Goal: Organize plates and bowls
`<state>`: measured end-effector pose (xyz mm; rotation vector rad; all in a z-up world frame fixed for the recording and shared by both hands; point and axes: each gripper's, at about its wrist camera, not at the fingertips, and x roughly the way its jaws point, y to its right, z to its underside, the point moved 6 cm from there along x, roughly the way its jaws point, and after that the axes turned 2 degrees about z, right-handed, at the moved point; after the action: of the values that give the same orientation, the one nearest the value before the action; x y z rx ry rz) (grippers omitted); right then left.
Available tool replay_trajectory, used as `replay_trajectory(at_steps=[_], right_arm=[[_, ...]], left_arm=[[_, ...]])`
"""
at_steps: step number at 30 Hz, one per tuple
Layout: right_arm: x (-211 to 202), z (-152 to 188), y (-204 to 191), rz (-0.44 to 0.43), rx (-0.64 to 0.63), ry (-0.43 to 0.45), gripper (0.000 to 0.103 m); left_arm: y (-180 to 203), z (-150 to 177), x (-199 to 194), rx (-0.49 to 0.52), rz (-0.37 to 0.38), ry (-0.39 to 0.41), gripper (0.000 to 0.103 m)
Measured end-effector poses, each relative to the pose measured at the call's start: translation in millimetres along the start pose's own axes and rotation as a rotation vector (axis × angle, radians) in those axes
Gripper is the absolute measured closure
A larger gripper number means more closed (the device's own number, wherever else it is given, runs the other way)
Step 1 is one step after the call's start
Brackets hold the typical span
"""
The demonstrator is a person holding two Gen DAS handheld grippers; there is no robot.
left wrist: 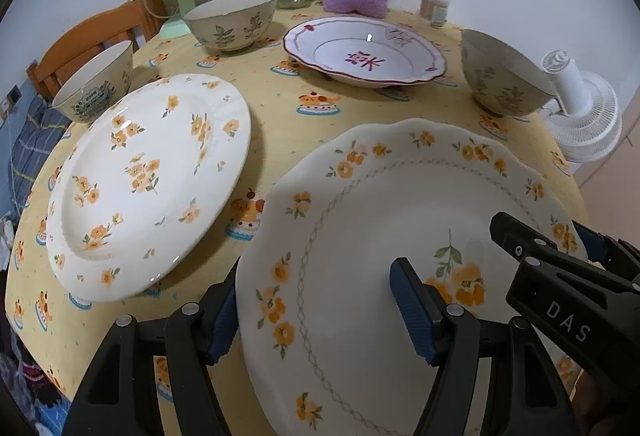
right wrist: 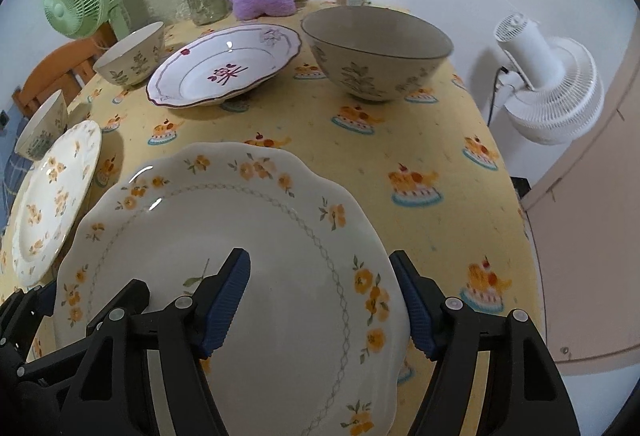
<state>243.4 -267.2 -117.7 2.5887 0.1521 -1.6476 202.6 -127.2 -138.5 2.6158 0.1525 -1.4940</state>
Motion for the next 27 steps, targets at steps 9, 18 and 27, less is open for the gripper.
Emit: replay_trajectory(at_steps=[9,18,27], right_arm=[[17.5,-14.7,-0.6,-0.011,-0.019,-0.016,0.029],[18.8,-15.3,0.1,-0.011,-0.023,-0.01,0.029],[11.2,-8.4,3.8,-0.033,0.008,-0.039,0.028]], left_arm=[[1.0,-7.9,9.9,-0.016,-0.021,-0.005,0.033],[1.7,-8.4,10.3,-0.013,-0.041,-0.002,0.029],[9.8,-4.5,-3.3,0.033,-0.038,0.013,0.009]])
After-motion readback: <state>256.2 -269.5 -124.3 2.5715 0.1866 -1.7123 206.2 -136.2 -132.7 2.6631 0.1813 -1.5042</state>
